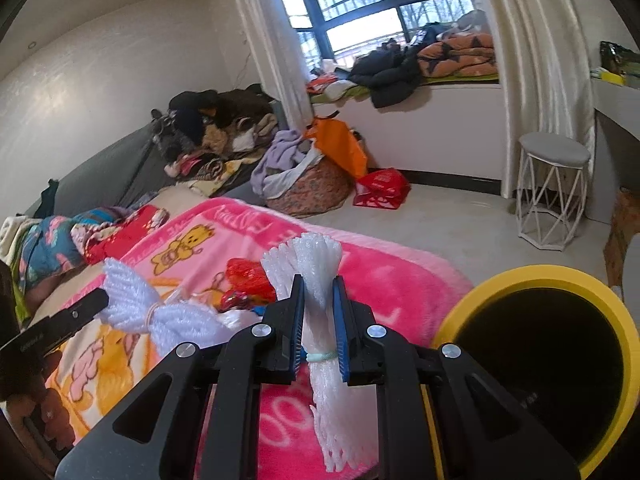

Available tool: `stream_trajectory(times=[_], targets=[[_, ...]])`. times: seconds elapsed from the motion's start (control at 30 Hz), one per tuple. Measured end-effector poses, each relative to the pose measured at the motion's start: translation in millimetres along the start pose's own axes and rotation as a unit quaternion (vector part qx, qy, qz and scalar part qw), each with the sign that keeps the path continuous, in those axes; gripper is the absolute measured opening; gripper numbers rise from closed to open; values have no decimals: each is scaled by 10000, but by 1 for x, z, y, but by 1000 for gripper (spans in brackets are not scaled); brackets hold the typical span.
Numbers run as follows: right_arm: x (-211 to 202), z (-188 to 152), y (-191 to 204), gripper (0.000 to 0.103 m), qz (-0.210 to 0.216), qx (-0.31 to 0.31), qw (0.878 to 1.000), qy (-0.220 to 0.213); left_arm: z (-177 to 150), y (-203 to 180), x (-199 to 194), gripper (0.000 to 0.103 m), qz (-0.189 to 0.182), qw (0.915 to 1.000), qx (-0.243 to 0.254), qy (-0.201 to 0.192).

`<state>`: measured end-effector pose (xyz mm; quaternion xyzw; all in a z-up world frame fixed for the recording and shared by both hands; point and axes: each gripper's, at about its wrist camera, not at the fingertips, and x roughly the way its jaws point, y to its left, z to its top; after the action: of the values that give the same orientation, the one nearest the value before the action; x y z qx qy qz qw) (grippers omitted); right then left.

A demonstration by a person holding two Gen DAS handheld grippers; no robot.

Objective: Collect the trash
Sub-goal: 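Carry both held mesh nets over the yellow-rimmed bin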

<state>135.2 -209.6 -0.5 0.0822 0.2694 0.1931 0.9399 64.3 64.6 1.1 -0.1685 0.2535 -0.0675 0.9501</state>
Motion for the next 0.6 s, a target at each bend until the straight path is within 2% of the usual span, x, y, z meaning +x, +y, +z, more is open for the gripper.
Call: stream_trajectory(times=[0.6], targets=[[-30, 4, -76, 14, -674, 592, 9955, -303, -17, -69, 32, 9, -362, 9956, 811, 313]])
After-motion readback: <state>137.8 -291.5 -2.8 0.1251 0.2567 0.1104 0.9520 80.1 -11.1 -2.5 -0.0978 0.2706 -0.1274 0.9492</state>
